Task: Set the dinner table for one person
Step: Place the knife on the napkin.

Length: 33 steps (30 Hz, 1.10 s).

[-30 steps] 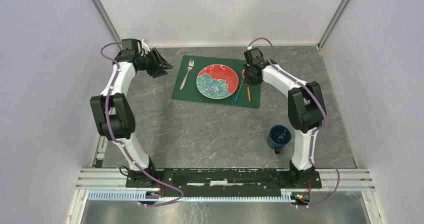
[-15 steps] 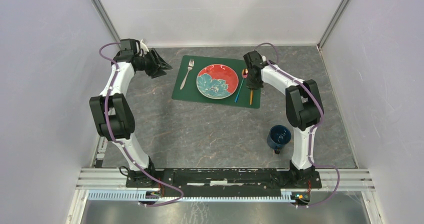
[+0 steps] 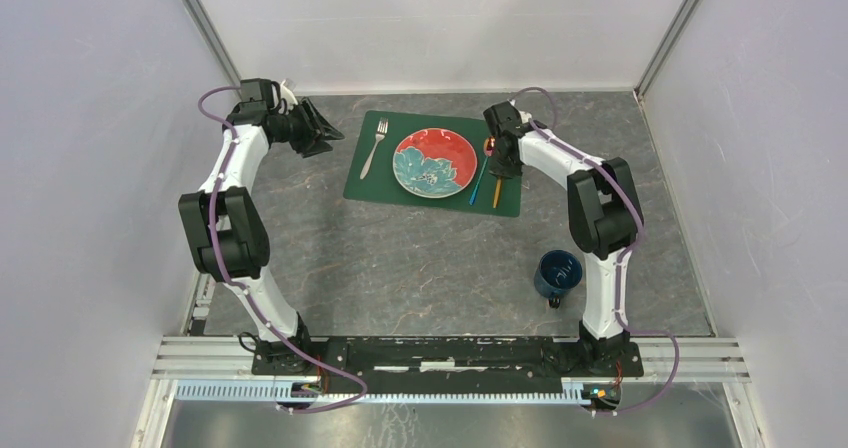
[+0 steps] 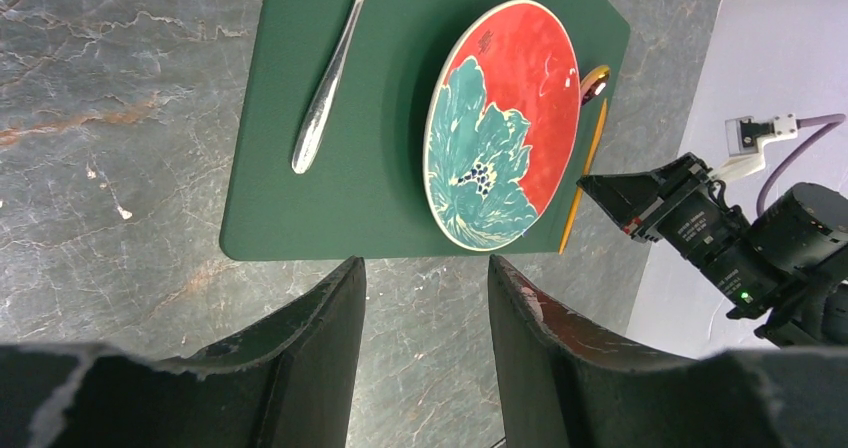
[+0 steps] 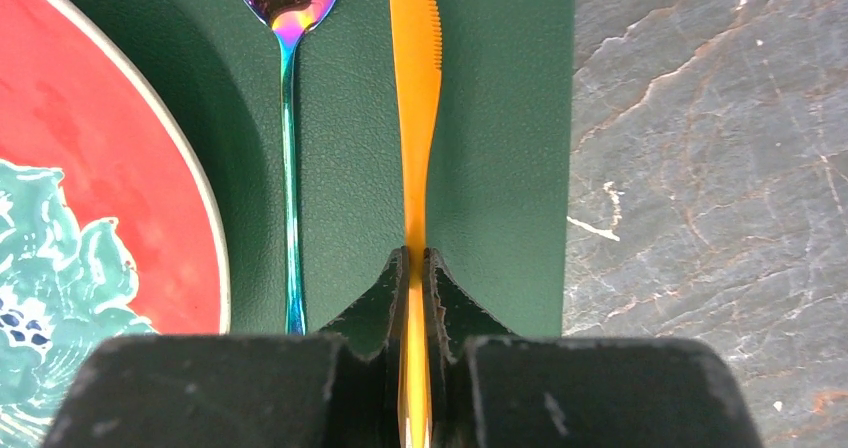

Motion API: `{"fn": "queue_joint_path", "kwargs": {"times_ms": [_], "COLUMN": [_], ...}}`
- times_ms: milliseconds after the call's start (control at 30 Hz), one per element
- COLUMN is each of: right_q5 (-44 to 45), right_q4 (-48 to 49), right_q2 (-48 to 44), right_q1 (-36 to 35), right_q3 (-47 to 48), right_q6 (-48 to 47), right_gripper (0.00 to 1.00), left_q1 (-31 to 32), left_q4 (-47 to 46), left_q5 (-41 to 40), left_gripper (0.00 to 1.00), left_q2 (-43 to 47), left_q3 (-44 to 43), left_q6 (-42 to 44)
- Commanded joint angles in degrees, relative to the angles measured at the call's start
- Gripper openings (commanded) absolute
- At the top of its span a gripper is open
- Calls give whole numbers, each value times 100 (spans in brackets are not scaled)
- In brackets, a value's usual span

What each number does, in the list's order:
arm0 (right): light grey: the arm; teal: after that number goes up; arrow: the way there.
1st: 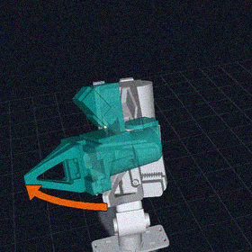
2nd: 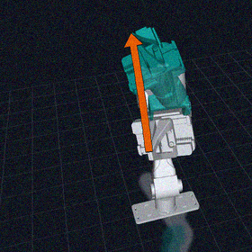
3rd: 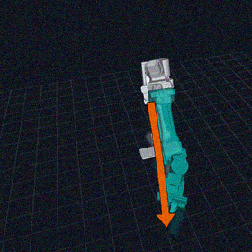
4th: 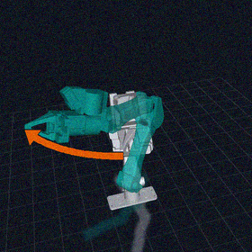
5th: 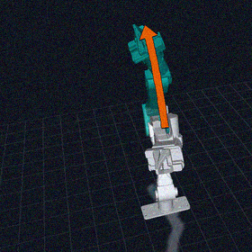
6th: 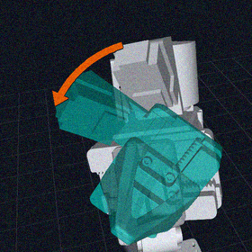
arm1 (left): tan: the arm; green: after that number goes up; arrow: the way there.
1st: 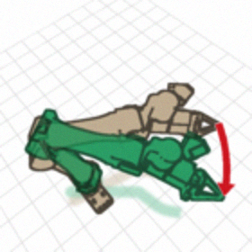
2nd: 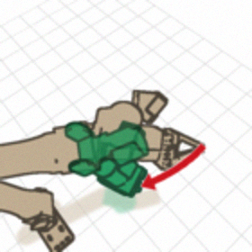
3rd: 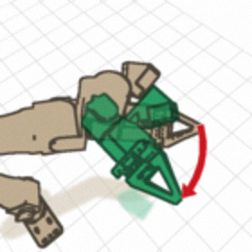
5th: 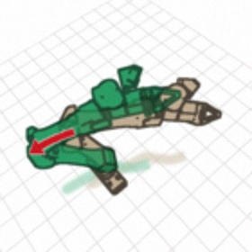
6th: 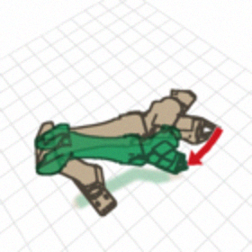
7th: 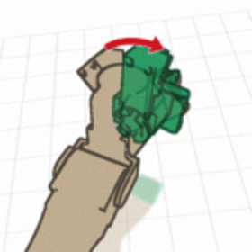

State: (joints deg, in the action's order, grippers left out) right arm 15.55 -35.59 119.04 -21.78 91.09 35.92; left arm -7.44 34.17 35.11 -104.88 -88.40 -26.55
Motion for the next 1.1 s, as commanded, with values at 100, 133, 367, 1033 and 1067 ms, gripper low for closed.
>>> {"fn": "queue_joint_path", "kwargs": {"times_ms": [100, 133, 367, 1033, 1067], "right_q5": [31, 20, 70, 385, 425], "right_q4": [171, 164, 196, -278, -338], "right_q2": [272, 278, 277, -437, -559], "right_q1": [-100, -99, -105, -110, -105], "right_q3": [302, 294, 209, 173, 179], "right_q6": [214, 210, 185, -135, -188], "right_gripper": [0, 0, 0, 87, 87], "left_q1": [-78, -85, -108, -126, -134], "left_q4": [-35, -36, -39, -35, -40], "left_q5": [195, 196, 211, 247, 259], "left_gripper": [55, 55, 55, 55, 55], "left_q2": [321, 326, 312, 340, 343], "left_q3": [81, 86, 95, 84, 78], "left_q6": [371, 377, 382, 359, 354]}}
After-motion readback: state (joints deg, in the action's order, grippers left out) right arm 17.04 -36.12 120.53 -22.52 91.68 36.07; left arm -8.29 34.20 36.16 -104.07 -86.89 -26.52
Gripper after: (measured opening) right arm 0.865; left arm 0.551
